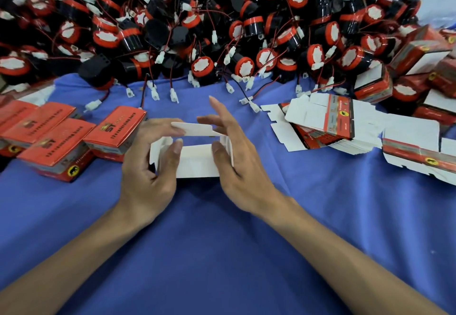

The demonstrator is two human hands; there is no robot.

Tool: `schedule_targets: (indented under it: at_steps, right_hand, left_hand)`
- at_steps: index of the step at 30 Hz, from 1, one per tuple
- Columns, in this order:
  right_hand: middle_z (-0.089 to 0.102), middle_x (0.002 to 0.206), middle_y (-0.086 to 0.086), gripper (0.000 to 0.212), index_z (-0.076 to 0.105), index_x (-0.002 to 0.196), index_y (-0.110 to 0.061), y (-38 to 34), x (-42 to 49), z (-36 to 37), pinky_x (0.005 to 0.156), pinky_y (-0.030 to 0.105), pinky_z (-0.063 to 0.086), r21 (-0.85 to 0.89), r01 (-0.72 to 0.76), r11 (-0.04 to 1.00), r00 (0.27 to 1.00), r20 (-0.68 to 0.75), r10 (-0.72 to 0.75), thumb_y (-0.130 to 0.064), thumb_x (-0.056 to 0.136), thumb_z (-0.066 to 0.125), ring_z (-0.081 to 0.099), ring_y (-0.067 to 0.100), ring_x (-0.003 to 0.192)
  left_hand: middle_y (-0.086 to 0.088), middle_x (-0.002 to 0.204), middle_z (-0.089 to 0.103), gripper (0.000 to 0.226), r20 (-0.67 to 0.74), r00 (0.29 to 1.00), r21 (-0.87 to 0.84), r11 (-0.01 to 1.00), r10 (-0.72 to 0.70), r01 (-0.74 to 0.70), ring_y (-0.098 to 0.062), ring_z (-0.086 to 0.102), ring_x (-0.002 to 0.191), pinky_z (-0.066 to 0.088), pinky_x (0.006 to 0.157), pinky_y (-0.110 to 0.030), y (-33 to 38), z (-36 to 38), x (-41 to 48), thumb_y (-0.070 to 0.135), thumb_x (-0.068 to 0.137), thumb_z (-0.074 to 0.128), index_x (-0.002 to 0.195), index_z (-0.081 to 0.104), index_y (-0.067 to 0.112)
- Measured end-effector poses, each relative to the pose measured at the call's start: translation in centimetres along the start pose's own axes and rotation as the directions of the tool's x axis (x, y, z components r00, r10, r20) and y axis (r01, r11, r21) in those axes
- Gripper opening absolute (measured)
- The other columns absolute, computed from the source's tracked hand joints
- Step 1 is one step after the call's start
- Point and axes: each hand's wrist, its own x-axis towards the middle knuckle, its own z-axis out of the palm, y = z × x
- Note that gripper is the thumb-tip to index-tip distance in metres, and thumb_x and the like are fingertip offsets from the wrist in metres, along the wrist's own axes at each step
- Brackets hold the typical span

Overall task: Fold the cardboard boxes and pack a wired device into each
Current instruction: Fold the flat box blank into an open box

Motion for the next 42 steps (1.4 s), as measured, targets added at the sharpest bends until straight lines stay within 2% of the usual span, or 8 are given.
schedule_targets:
  at_steps: [3, 6, 13, 16, 23, 33, 36, 42]
  right_hand:
    - [0.054, 0.128, 0.001, 0.055, 0.023, 0.148, -0.014, -0.2, 0.3, -0.1, 0.105, 0.035, 0.038, 0.036, -0.02, 0.999, 1.0, -0.021, 0.021, -0.004, 0.096, 0.035, 0.047, 0.024, 0.119]
    - [0.049, 0.127, -0.005, 0.059, 0.02, 0.149, -0.019, -0.6, 0.0, -0.2, 0.104, 0.029, 0.037, 0.037, -0.055, 0.998, 0.998, 0.037, 0.054, -0.023, 0.096, 0.047, 0.044, 0.019, 0.122]
    - [0.026, 0.145, -0.009, 0.099, -0.014, 0.146, -0.034, -1.4, -0.7, -0.9, 0.112, 0.028, 0.022, 0.134, -0.101, 0.986, 0.963, 0.263, 0.063, -0.089, 0.073, 0.022, 0.023, 0.017, 0.135]
    - [0.035, 0.141, -0.01, 0.114, 0.006, 0.144, -0.036, -1.4, 1.1, 0.0, 0.105, 0.024, 0.027, 0.141, -0.208, 0.968, 0.967, 0.181, 0.181, -0.101, 0.052, 0.024, 0.034, 0.004, 0.121]
    - [0.044, 0.126, -0.016, 0.072, 0.0, 0.143, -0.04, -1.7, -0.5, -0.3, 0.107, 0.018, 0.027, 0.1, -0.18, 0.978, 0.974, 0.154, 0.164, -0.034, 0.091, 0.05, 0.037, 0.016, 0.121]
    - [0.053, 0.128, 0.01, 0.042, 0.065, 0.121, -0.01, -1.4, 0.0, -0.1, 0.099, 0.048, 0.041, 0.009, 0.04, 0.999, 0.999, 0.018, -0.04, 0.006, 0.087, 0.046, 0.05, 0.033, 0.117]
    - [0.049, 0.134, 0.009, 0.043, 0.066, 0.118, -0.012, -1.6, 0.0, -0.4, 0.104, 0.047, 0.038, 0.029, 0.024, 0.999, 0.996, 0.084, -0.026, 0.002, 0.082, 0.047, 0.046, 0.031, 0.122]
    - [0.049, 0.133, -0.002, 0.041, 0.066, 0.117, -0.016, -2.3, -0.2, -0.8, 0.109, 0.041, 0.034, 0.17, -0.055, 0.984, 0.993, 0.112, 0.036, -0.039, 0.089, 0.046, 0.041, 0.024, 0.129]
  left_hand:
    - [0.015, 0.127, 0.052, 0.04, 0.072, 0.997, -0.121, 0.992, -0.016, 0.025, -0.012, 0.051, 0.122, 0.034, 0.103, -0.026, 0.2, 0.1, 0.0, 0.006, 0.092, 0.048, 0.117, 0.042, 0.037]
    - [-0.024, 0.124, 0.052, 0.022, 0.191, 0.981, -0.182, 0.983, 0.023, 0.013, -0.04, 0.049, 0.121, 0.037, 0.102, -0.048, 0.2, 0.2, 0.1, 0.026, 0.102, 0.041, 0.122, 0.039, 0.032]
    - [0.001, 0.132, 0.046, 0.056, 0.211, 0.977, 0.038, 0.998, 0.043, -0.052, 0.0, 0.04, 0.124, 0.028, 0.105, -0.019, 0.2, -0.4, 0.1, 0.043, 0.106, 0.012, 0.139, 0.041, 0.008]
    - [-0.018, 0.12, 0.054, 0.044, 0.178, 0.983, 0.061, 0.997, 0.042, -0.054, -0.005, 0.044, 0.115, 0.028, 0.105, -0.018, 0.4, -0.3, 0.2, 0.03, 0.106, 0.029, 0.135, 0.037, -0.002]
    - [0.006, 0.123, 0.052, 0.07, 0.125, 0.987, -0.167, 0.979, -0.101, 0.121, -0.008, 0.06, 0.101, 0.044, 0.094, -0.024, 0.4, -0.1, 0.2, 0.013, 0.094, 0.042, 0.148, 0.0, 0.024]
    - [0.004, 0.12, 0.064, 0.039, 0.334, 0.81, -0.386, 0.714, -0.482, 0.585, -0.022, 0.059, 0.115, 0.046, 0.099, -0.043, -1.3, -0.4, 0.2, 0.018, 0.085, 0.047, 0.123, 0.053, 0.018]
    - [0.014, 0.115, 0.065, 0.031, 0.34, 0.831, -0.363, 0.753, -0.441, 0.549, -0.01, 0.06, 0.108, 0.048, 0.091, -0.026, -1.3, -0.2, 0.2, 0.023, 0.088, 0.046, 0.118, 0.053, 0.021]
    - [0.005, 0.116, 0.064, 0.036, 0.331, 0.837, -0.367, 0.758, -0.435, 0.539, -0.016, 0.059, 0.114, 0.048, 0.096, -0.033, -0.9, -0.2, 0.2, 0.009, 0.088, 0.035, 0.118, 0.053, 0.018]
